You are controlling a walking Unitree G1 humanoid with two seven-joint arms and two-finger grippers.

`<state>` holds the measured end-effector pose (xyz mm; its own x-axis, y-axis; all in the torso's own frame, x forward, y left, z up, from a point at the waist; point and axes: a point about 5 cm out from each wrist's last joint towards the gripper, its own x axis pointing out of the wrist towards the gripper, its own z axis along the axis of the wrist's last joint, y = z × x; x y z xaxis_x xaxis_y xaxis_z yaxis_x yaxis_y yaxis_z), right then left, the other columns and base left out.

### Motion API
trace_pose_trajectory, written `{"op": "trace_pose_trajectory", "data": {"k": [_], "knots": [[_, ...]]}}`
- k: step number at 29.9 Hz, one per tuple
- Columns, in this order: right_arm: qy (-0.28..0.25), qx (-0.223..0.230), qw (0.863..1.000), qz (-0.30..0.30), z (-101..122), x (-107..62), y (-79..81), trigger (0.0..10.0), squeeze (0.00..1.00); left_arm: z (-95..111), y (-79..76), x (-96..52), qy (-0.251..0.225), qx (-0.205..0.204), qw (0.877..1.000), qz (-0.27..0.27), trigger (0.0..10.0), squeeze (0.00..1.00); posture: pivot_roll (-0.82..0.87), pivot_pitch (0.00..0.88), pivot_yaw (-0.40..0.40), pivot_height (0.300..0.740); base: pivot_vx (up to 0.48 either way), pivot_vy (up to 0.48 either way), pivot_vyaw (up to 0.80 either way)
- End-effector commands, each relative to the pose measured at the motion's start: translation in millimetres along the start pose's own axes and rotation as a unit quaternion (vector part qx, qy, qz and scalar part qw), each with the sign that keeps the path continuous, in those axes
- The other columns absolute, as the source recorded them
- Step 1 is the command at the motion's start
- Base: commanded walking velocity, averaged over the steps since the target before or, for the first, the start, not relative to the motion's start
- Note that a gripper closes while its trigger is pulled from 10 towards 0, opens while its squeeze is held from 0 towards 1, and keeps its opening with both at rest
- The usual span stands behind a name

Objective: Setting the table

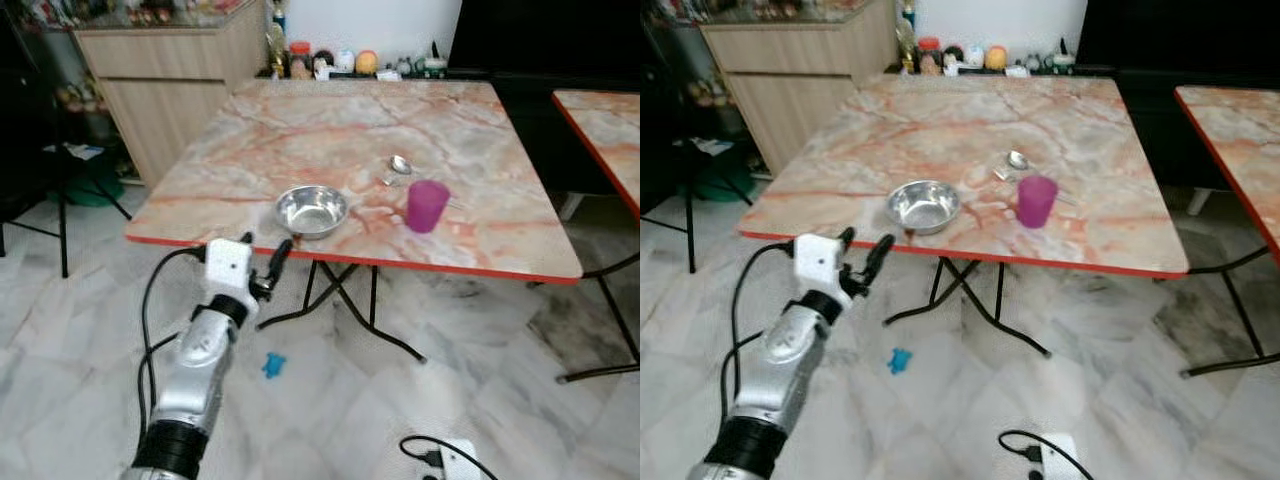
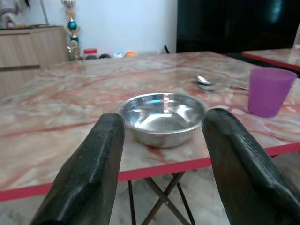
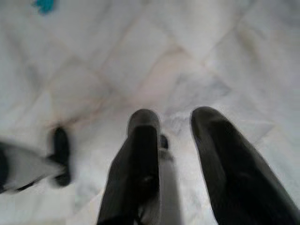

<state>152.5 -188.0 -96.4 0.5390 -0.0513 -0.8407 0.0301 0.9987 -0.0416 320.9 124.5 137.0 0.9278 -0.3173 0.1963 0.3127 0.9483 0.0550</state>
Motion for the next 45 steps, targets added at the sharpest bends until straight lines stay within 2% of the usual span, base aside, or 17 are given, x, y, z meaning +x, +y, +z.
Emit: {"op": "trace_pose_trajectory", "data": {"k": [1,6,13,18,33,45], "knots": [[-0.009,0.003,1.000,0.011,5.5,1.5,9.5,10.0,0.00,-1.5,10.8,-3.2,0.010,0.014,1.000,0.014,10.0,0.00,0.12,0.000,-0.004,0.740,0.000,0.341,0.00],[-0.007,0.001,1.000,0.009,4.8,1.4,8.9,10.0,0.00,-3.0,11.4,-5.1,0.012,0.016,1.000,0.018,10.0,0.00,0.13,0.000,-0.010,0.740,0.000,0.339,0.00],[-0.007,0.000,1.000,0.010,4.7,1.3,8.3,10.0,0.00,-2.9,12.0,-6.0,0.011,0.016,1.000,0.023,10.0,0.00,0.13,0.000,-0.014,0.740,0.000,0.073,-0.75],[-0.007,-0.002,1.000,0.011,4.9,1.3,8.3,10.0,0.00,-3.4,9.8,-6.2,0.010,0.001,1.000,0.026,10.0,0.00,0.13,0.000,-0.016,0.740,0.000,0.000,-0.73],[-0.009,-0.005,1.000,0.013,5.6,1.5,8.7,10.0,0.00,-1.0,10.4,-6.0,0.007,-0.008,0.999,0.030,10.0,0.00,0.14,0.000,-0.018,0.740,0.000,0.000,0.00],[-0.007,-0.008,1.000,0.015,5.3,1.4,8.7,10.0,0.00,-1.3,11.8,-6.2,0.009,-0.001,0.999,0.033,10.0,0.00,0.14,0.000,-0.023,0.740,0.259,0.000,0.00]]}}
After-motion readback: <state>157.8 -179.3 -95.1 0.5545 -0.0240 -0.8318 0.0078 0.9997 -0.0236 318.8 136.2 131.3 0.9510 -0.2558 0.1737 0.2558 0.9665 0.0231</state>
